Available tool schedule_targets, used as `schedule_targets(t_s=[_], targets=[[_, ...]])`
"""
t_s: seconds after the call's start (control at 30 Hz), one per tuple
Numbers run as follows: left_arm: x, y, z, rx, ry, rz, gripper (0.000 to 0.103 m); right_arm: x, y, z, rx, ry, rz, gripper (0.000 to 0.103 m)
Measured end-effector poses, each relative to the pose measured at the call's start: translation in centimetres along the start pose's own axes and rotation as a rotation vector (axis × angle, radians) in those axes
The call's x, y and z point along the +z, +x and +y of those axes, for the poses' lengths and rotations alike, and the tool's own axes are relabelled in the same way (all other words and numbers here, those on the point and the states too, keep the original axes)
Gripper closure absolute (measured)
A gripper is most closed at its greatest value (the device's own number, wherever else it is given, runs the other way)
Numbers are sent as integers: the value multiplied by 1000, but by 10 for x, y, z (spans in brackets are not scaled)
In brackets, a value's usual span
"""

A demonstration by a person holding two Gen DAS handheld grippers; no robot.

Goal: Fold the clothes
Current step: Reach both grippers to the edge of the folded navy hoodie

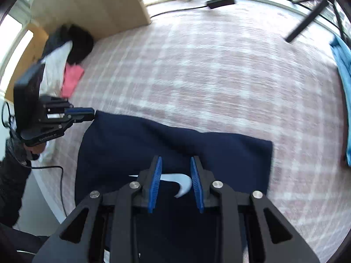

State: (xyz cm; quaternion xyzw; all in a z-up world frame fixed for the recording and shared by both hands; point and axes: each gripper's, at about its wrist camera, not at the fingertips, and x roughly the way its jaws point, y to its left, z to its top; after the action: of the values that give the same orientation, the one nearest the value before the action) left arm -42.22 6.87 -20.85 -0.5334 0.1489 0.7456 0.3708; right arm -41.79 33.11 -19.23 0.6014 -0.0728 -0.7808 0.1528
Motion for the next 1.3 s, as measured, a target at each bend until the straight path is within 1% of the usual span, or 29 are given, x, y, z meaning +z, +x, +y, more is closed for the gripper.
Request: schedule_targets(t_s=[0.07, 0.1, 0.13, 0.2, 0.23, 0.27, 0.37, 0.4, 0.43, 0.47, 0.53, 0.6, 0.63, 0.67, 0.77, 0.8, 0.87, 0.93, 1.0, 1.1, 1.2, 1.27, 1.3], targets=[[-3, -13, -17, -2, 14, -26, 98, -4, -25, -24, -85, 40, -67, 75], [-3, -17, -28, -17, 28, -35, 94, -4, -30, -33, -74, 58, -80, 75], [-3, -18, -38, -33, 39, -41, 93, -4, -35, -41, -67, 73, -90, 75], [1, -10, -52, -79, 39, -31, 93, 0, -32, -51, -85, 76, -84, 75], [2, -7, -57, -96, 36, -24, 91, 3, -26, -56, -107, 69, -79, 75], [0, -2, -56, -94, 27, -8, 91, 6, -21, -60, -121, 64, -72, 75], [-4, 17, -51, -72, 9, 52, 91, 9, -1, -72, -42, 60, -35, 75], [-7, 22, -50, -58, 11, 62, 91, 9, 6, -71, -61, 32, -18, 76], [-9, 26, -49, -50, 8, 67, 90, 9, 14, -68, -114, -10, -6, 76], [-10, 25, -47, -61, -7, 54, 90, 10, 16, -68, -152, -23, -12, 75], [-11, 22, -44, -60, -38, 51, 90, 11, 19, -67, -222, -43, -26, 75], [-15, 14, -44, -31, -68, 34, 91, 11, 11, -69, -231, -2, -44, 75], [-20, 8, -46, -36, -80, 30, 91, 9, 5, -66, -241, 1, -58, 75], [-25, 2, -48, -41, -92, 25, 90, 4, -5, -63, -211, -6, -68, 74], [-46, -18, -61, -59, -98, 14, 86, -16, -33, -58, -119, 8, -75, 73], [-55, -24, -65, -68, -105, 13, 85, -25, -41, -59, -105, 17, -72, 73], [-69, -34, -73, -88, -121, 7, 85, -50, -54, -57, -71, 27, -67, 73], [-84, -43, -82, -124, -137, -4, 85, -75, -65, -54, -31, 33, -62, 73], [-97, -45, -97, -163, -139, -4, 85, -100, -65, -46, -4, 17, -38, 73], [-115, -37, -119, -196, -119, 21, 85, -136, -59, -30, -17, 5, -9, 73], [-130, -19, -130, -205, -119, 73, 85, -167, -45, -24, 47, 31, 22, 73], [-138, -10, -133, -186, -116, 107, 85, -184, -29, -19, -5, 10, 79, 73], [-140, -12, -133, -186, -117, 102, 85, -190, -24, -16, -29, -8, 103, 73]])
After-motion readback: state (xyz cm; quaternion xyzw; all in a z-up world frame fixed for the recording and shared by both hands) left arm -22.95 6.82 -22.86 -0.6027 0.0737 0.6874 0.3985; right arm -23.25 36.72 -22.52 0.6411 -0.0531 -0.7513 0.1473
